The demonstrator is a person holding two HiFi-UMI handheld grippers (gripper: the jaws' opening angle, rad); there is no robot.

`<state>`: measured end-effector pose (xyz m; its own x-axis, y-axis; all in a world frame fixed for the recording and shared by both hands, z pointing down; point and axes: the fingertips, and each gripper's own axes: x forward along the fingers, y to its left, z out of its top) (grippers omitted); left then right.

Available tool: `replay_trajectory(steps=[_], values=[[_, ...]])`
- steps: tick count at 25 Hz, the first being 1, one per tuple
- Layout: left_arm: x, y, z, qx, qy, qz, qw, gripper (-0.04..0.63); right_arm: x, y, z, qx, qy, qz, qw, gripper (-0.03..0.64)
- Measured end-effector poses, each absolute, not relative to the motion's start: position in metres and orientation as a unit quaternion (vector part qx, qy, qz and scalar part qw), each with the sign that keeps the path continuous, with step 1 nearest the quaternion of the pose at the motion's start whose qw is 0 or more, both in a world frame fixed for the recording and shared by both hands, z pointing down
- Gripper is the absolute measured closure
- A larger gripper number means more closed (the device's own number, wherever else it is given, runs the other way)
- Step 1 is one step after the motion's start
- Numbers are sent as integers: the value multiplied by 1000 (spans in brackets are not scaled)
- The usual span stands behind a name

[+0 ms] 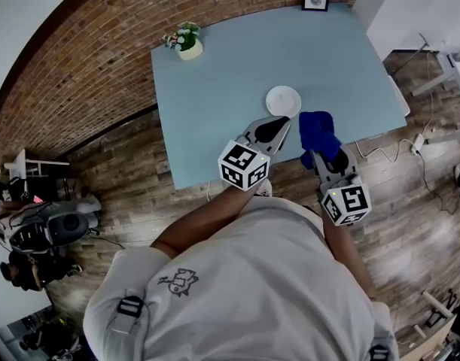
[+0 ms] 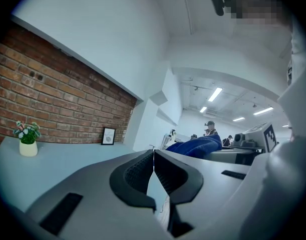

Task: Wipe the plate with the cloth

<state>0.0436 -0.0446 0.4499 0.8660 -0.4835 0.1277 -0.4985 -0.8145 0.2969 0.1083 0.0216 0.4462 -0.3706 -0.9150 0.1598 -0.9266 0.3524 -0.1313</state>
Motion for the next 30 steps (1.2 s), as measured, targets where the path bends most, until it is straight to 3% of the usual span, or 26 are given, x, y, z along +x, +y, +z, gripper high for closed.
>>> replay_trajectory(steps=[20, 30], values=[[20, -146, 458, 938, -310, 26, 153, 589, 94, -96, 452, 507, -857, 71, 61, 485], [35, -212, 506, 906, -364, 50, 210, 588, 128, -180, 482, 454, -881, 105, 87, 485]])
